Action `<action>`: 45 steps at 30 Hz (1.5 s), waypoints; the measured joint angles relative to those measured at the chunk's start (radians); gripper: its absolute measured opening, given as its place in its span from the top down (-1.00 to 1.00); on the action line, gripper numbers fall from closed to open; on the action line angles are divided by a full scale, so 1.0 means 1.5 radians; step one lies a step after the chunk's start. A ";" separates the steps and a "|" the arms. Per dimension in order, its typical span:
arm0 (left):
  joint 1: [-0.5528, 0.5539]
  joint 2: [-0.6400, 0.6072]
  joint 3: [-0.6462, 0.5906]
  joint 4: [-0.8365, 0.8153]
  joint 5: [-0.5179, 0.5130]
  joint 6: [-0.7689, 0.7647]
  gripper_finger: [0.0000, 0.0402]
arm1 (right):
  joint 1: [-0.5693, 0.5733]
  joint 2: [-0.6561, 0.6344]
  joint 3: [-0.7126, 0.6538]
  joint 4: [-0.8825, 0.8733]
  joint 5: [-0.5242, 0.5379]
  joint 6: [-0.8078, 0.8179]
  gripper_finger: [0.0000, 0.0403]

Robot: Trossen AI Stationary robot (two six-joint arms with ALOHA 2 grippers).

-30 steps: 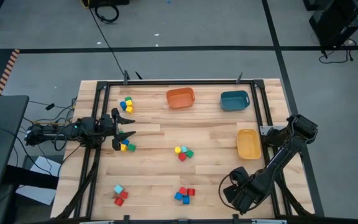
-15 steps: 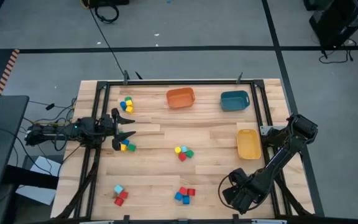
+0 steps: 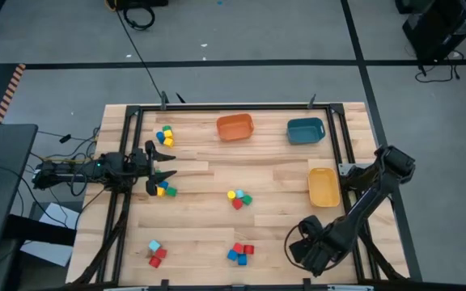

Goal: Sort blocks by size
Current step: Put the orange cylinder block into the orange bin

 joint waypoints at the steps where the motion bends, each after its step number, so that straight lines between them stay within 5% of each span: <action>1: 0.000 0.000 0.000 0.000 0.000 0.000 -0.26 | 0.000 -0.003 0.009 -0.024 0.006 0.000 0.22; 13: 0.000 0.000 0.000 0.000 0.000 0.000 -0.26 | -0.055 -0.062 0.099 -0.294 0.132 -0.059 0.23; 24: 0.000 0.000 0.000 0.000 0.000 0.000 -0.26 | -0.267 -0.119 0.119 -0.329 0.278 -0.349 0.23; 29: 0.000 0.000 0.000 0.000 0.000 0.000 -0.26 | -0.406 -0.126 0.119 -0.240 0.307 -0.550 0.23; 35: 0.000 0.000 0.000 0.000 0.000 0.000 -0.26 | -0.582 -0.117 0.119 0.003 0.305 -0.826 0.23; 45: 0.000 0.000 0.000 0.000 0.000 0.000 -0.26 | -0.814 0.039 0.119 0.412 0.106 -1.092 0.23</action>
